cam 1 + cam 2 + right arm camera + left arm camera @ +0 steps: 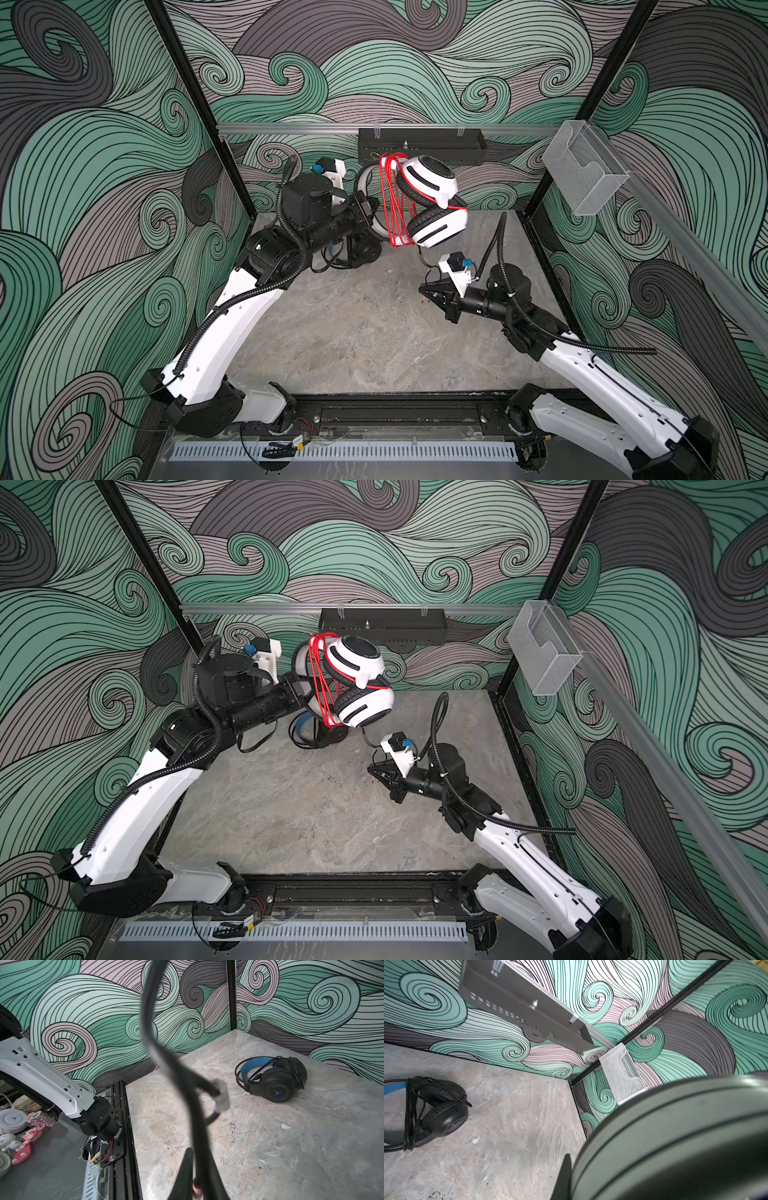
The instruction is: Wrap the headphones
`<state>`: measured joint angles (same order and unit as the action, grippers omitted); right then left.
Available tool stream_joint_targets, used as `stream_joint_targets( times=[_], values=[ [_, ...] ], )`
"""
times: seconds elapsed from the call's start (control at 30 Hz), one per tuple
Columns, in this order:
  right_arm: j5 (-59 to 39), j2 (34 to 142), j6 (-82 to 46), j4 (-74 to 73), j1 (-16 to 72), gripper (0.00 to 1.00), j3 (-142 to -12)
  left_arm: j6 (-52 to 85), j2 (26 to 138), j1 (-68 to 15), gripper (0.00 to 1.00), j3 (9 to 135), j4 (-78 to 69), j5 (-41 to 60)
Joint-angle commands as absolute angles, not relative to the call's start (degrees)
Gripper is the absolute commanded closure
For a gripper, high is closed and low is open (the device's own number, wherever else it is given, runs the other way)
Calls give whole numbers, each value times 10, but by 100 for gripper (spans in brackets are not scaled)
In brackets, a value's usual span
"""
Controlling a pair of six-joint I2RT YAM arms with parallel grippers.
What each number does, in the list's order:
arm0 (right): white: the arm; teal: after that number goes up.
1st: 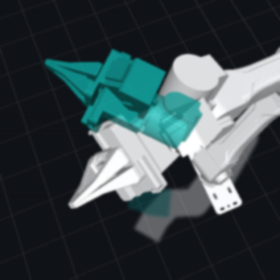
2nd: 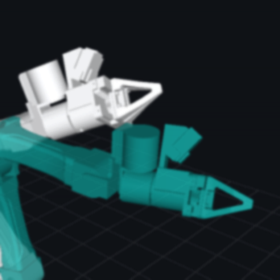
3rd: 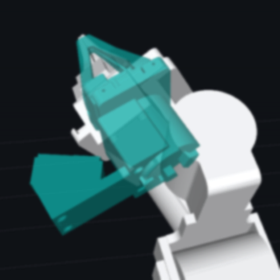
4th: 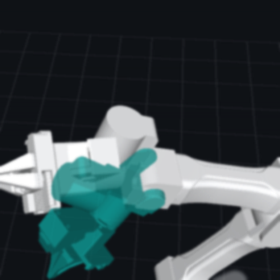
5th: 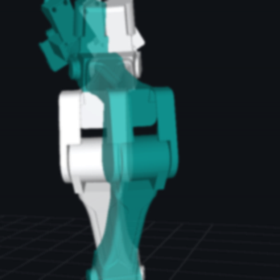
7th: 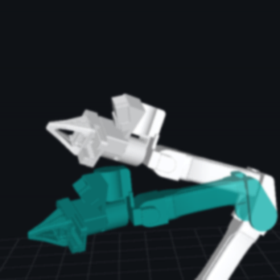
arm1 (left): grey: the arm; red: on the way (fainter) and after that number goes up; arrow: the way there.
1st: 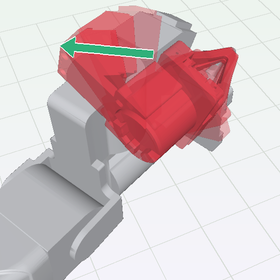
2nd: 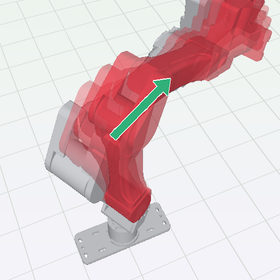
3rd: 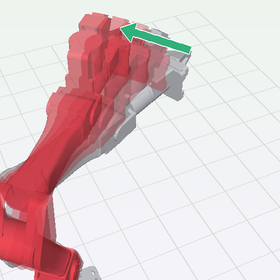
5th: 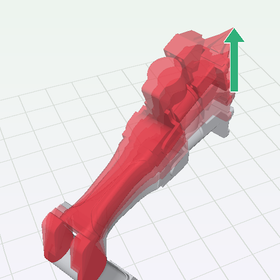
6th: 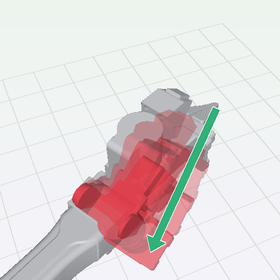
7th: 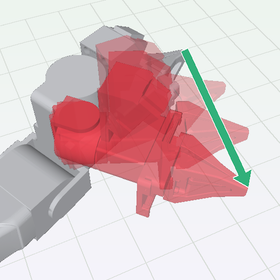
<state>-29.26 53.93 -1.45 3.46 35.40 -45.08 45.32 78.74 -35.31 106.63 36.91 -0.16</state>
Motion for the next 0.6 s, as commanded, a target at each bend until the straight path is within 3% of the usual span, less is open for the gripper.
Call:
stream_joint_targets(
  times=[0.0, 0.33, 0.57],
  values=[
    [-250, 551, 17, 100, 370, 100, -453, 528, 805, -345, 100, 1138, 301, -67],
    [-121, 600, 96, 199, 469, 100, -505, 589, 859, -322, 100, 1174, 335, -131],
    [-85, 624, 127, 257, 517, 100, -555, 516, 894, -319, 100, 1177, 380, -200]
  ],
)
